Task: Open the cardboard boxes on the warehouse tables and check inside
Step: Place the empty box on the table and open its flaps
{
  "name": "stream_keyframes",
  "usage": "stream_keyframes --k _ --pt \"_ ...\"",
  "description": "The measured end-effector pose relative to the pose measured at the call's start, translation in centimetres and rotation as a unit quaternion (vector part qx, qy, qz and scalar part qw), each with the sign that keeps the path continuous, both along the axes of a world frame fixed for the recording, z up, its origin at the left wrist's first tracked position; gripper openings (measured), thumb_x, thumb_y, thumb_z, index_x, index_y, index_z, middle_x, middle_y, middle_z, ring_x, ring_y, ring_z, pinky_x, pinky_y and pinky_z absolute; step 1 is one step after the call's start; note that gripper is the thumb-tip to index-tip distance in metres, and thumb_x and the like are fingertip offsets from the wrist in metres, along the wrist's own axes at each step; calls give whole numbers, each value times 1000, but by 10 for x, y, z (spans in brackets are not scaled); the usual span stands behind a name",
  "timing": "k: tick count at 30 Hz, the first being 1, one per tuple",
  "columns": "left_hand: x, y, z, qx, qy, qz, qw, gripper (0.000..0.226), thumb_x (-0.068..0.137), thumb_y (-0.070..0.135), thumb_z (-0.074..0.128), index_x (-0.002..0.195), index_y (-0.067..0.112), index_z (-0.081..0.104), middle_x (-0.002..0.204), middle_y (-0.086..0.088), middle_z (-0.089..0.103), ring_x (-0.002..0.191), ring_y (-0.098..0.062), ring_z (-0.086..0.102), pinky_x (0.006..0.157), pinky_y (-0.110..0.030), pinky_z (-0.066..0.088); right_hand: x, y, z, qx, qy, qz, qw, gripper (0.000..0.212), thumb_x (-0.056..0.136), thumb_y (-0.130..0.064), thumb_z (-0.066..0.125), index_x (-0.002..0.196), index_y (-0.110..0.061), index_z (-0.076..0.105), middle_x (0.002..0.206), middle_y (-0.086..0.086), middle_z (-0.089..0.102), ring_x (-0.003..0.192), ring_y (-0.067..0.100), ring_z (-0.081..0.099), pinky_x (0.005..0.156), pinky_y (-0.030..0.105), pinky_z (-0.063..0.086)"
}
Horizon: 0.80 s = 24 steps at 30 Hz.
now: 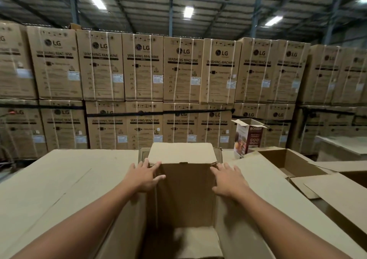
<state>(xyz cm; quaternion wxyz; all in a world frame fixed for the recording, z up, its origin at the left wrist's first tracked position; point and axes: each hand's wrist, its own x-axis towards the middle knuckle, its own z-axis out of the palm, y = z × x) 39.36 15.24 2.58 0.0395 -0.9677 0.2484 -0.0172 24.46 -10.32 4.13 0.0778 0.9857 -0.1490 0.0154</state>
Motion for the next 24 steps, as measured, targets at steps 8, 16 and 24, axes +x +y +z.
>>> stream_keyframes --k 8,16,24 --pt "-47 20 20 -27 -6 1 1000 69 99 60 37 158 29 20 166 -12 13 153 -31 13 123 -53 14 -48 27 16 78 -85 -13 993 53 91 -46 55 140 -26 52 147 9 45 136 27 39 113 45 33" --pt "-147 68 16 11 1 -5 1000 59 98 60 42 146 26 47 165 -12 18 153 -33 10 121 -56 11 -139 66 8 98 -95 -32 990 46 89 -46 52 130 -27 61 142 10 46 133 30 37 113 44 27" --pt "-276 85 25 -170 81 -18 982 64 98 67 29 149 30 43 158 4 38 151 -23 22 119 -63 9 -232 114 21 306 -122 48 943 49 94 -51 57 138 -32 54 159 10 34 146 23 33 115 41 32"
